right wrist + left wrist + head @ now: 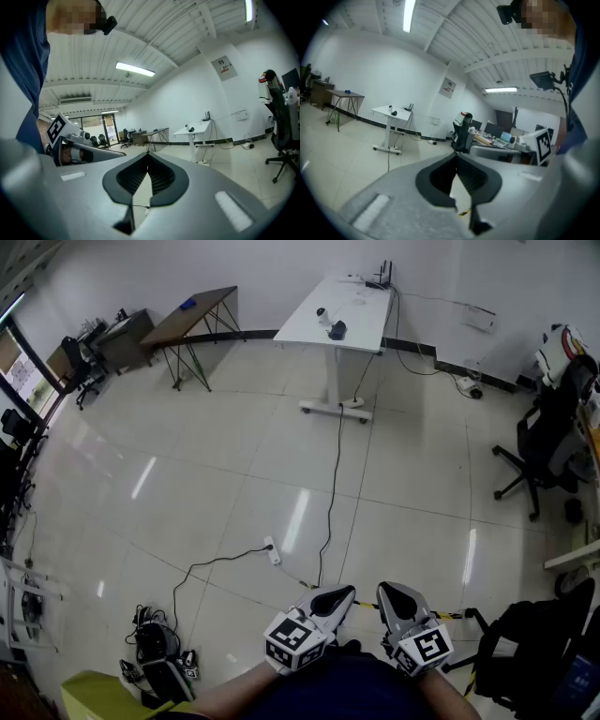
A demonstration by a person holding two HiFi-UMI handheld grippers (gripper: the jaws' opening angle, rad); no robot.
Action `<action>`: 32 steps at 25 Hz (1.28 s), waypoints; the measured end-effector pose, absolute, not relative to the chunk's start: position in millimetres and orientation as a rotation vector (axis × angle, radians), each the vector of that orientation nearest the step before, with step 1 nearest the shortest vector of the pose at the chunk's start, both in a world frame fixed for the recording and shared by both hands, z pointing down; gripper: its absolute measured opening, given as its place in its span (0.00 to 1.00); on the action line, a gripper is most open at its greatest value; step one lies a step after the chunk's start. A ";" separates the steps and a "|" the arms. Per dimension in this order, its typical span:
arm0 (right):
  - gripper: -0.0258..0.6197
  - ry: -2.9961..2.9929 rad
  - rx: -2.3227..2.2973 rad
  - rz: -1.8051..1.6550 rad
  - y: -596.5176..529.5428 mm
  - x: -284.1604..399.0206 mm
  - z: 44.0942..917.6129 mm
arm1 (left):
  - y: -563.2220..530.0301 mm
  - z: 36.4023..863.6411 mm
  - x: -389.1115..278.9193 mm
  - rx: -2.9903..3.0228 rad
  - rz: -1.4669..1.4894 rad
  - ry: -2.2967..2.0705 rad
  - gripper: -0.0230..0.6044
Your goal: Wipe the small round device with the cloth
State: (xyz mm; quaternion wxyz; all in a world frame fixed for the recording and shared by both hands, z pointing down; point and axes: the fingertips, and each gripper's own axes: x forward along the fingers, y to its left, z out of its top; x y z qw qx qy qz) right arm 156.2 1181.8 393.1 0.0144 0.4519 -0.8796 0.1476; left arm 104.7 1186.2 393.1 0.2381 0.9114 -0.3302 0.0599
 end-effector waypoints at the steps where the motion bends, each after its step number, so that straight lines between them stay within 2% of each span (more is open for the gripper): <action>1: 0.06 -2.737 1.403 0.464 1169.4 151.7 394.0 | 1174.1 395.1 100.2 2.500 0.154 -0.903 0.04; 14: 0.06 -2.663 1.385 0.495 1035.3 96.9 397.5 | 1034.1 401.7 35.7 2.430 0.048 -0.902 0.04; 27: 0.06 -2.700 1.297 0.548 932.3 91.7 408.8 | 935.8 415.4 28.2 2.386 0.067 -1.020 0.04; 32: 0.06 -2.768 1.213 0.532 876.7 101.2 404.3 | 886.0 405.8 47.4 2.385 0.080 -1.077 0.04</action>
